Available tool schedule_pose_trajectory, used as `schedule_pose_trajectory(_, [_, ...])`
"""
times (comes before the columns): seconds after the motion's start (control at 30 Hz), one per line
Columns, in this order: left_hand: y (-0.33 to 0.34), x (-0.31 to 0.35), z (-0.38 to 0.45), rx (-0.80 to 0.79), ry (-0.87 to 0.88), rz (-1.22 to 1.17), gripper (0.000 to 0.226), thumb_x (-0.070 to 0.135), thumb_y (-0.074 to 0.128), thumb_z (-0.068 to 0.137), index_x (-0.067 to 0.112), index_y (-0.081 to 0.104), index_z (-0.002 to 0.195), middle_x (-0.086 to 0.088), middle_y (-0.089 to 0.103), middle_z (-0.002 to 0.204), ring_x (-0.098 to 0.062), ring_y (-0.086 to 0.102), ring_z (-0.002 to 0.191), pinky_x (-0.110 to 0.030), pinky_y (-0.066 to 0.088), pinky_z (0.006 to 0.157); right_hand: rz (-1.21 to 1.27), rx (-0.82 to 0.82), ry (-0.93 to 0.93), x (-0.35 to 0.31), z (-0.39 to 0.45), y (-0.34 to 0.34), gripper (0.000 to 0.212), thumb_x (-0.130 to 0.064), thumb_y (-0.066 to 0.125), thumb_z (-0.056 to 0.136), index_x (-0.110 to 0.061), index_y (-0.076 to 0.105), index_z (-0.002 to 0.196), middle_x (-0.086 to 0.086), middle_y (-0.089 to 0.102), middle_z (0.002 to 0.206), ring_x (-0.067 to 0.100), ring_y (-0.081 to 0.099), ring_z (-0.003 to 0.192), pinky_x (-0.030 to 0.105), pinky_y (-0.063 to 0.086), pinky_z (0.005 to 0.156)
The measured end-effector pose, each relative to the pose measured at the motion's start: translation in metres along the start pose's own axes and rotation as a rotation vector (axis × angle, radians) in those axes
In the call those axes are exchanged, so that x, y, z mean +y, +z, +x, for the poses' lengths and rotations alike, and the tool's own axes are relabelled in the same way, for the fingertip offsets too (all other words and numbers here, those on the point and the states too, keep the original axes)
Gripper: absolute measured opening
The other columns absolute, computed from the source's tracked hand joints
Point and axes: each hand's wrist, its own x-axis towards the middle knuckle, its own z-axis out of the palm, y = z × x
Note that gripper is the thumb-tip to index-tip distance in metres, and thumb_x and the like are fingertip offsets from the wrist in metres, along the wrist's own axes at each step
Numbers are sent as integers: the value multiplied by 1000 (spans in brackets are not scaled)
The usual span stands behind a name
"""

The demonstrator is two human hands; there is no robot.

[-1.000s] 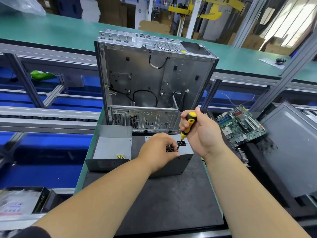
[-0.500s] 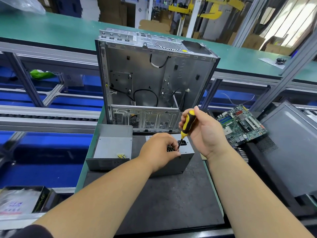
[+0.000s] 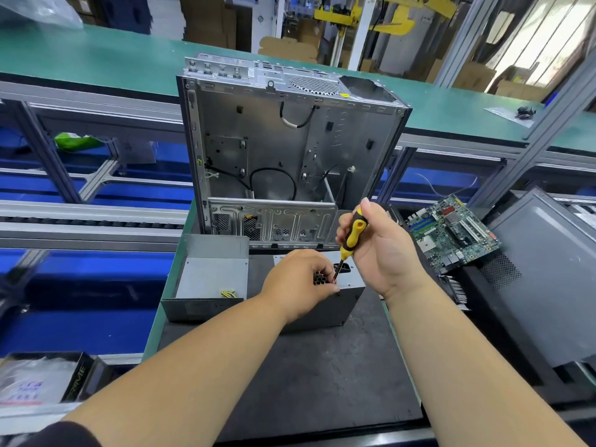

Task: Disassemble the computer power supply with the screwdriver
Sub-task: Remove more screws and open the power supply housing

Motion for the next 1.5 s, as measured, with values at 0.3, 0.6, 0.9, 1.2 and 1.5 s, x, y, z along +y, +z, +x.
schedule_pose_trajectory(0.3, [1,0,0,-5,-6,-6,21,39,79,78,39,59,70,21,61,98,-4,50,102,-34,48,89,51,18,72,-7,3,-3,46,-34,41,105,-7,65,76,5,55,67,18,50,63,29,49,67])
schedule_pose_trajectory(0.6, [0,0,0,-2,14,10,21,40,78,78,37,59,71,21,60,96,-2,49,100,-31,47,87,-1,-7,9,3,-1,0,26,-37,54,93,-16,51,79,2,49,65,16,45,60,25,43,62])
schedule_pose_trajectory(0.9, [1,0,0,-6,-1,19,20,41,78,79,37,60,71,22,60,98,-2,48,102,-30,46,88,13,-12,41,-1,0,-6,38,-36,51,99,-10,73,82,5,66,78,18,61,71,29,54,72])
schedule_pose_trajectory(1.2, [1,0,-1,7,-1,2,19,39,79,78,36,61,73,19,62,100,-2,49,103,-29,45,90,29,-11,40,1,-5,2,49,-51,34,103,-12,54,82,2,39,61,17,39,57,27,38,63])
schedule_pose_trajectory(1.5, [1,0,-1,1,-2,10,20,40,78,78,37,60,71,21,61,98,-2,49,102,-28,44,87,-5,44,5,-1,-2,-3,21,-35,64,86,-17,62,75,1,64,75,16,61,68,27,53,70])
